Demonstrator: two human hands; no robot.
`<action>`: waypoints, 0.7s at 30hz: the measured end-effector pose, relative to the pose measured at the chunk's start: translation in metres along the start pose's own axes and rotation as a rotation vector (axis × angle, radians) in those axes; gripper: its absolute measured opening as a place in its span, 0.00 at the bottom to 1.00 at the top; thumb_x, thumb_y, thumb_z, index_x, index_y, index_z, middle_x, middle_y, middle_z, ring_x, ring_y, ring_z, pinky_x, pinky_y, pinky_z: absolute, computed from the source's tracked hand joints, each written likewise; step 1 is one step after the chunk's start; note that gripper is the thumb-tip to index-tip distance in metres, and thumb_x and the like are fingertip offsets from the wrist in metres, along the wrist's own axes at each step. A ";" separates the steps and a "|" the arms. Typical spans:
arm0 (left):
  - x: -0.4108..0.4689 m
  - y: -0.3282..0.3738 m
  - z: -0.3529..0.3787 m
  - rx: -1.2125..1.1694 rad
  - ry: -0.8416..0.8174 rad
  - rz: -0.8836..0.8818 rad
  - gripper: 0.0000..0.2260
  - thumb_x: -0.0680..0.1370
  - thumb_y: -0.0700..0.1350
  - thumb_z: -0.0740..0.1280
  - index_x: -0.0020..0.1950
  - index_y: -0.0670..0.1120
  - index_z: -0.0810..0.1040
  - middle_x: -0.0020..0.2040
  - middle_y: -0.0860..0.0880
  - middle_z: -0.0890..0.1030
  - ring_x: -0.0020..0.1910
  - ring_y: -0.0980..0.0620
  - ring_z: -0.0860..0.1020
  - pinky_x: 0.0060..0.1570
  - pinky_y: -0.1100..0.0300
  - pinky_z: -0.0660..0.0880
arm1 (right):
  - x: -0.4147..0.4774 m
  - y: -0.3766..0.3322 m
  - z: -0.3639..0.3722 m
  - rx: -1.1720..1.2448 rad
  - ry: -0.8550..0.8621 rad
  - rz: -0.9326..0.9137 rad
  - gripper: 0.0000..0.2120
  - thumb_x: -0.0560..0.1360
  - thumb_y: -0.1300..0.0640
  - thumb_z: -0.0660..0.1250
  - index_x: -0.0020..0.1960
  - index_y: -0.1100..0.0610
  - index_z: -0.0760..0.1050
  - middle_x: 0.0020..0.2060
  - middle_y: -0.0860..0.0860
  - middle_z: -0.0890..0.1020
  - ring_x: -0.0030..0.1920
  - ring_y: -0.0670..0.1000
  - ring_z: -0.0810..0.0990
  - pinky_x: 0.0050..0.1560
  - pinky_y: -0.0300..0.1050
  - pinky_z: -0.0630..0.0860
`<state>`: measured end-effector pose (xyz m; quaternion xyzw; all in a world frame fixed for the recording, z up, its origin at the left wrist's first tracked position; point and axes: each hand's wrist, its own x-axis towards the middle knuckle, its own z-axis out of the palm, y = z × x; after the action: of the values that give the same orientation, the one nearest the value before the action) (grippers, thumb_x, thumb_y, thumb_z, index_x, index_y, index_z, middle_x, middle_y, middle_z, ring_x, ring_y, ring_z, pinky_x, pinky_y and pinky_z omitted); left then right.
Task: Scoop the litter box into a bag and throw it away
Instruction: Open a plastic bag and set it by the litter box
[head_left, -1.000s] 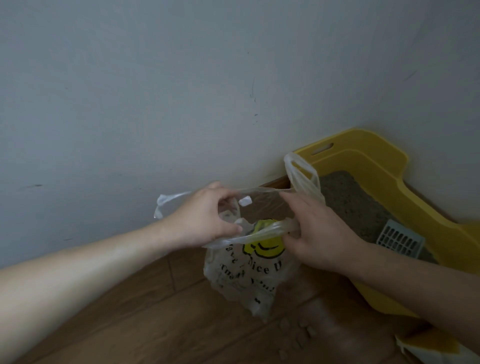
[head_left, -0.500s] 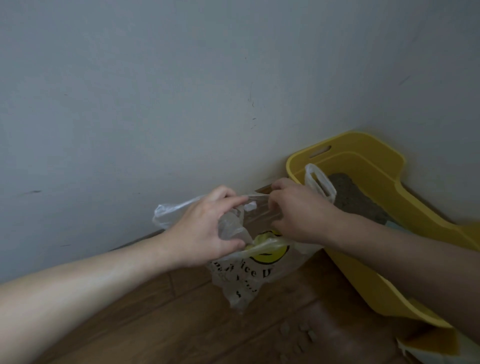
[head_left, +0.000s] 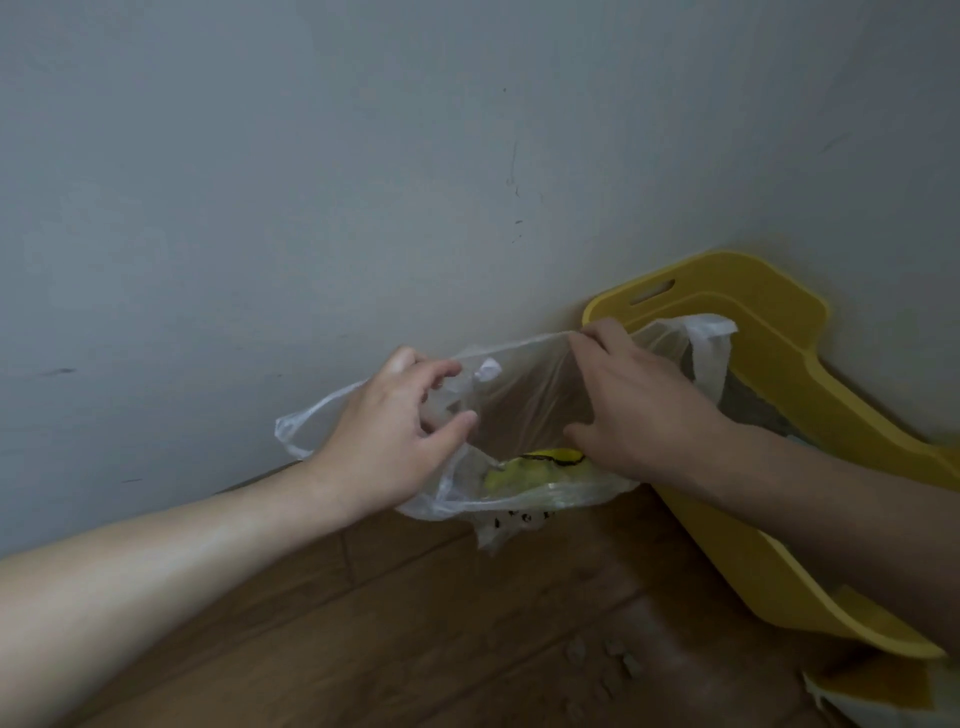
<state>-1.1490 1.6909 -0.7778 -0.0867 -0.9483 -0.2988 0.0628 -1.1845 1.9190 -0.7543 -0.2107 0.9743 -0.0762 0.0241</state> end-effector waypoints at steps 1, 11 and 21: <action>0.001 -0.001 0.002 0.047 0.000 -0.009 0.23 0.75 0.54 0.72 0.67 0.49 0.75 0.54 0.53 0.73 0.47 0.55 0.79 0.53 0.54 0.77 | -0.001 -0.002 -0.002 -0.009 0.016 0.006 0.26 0.70 0.51 0.72 0.63 0.56 0.66 0.63 0.52 0.65 0.46 0.56 0.77 0.43 0.51 0.78; 0.006 0.001 0.019 0.475 -0.303 -0.019 0.49 0.66 0.63 0.76 0.77 0.56 0.50 0.76 0.51 0.50 0.58 0.42 0.78 0.53 0.47 0.79 | -0.009 0.009 0.030 -0.225 -0.122 -0.126 0.42 0.70 0.44 0.70 0.74 0.62 0.55 0.61 0.56 0.64 0.59 0.55 0.67 0.58 0.47 0.72; 0.030 -0.015 0.041 0.446 -0.462 0.491 0.22 0.74 0.55 0.70 0.67 0.52 0.76 0.66 0.52 0.78 0.73 0.51 0.67 0.73 0.55 0.50 | -0.002 0.025 0.046 -0.018 -0.075 -0.259 0.43 0.72 0.47 0.72 0.79 0.58 0.53 0.77 0.50 0.47 0.75 0.53 0.58 0.70 0.44 0.64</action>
<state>-1.1836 1.7064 -0.8141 -0.3599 -0.9301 -0.0343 -0.0650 -1.1890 1.9357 -0.8036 -0.3376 0.9380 -0.0618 0.0487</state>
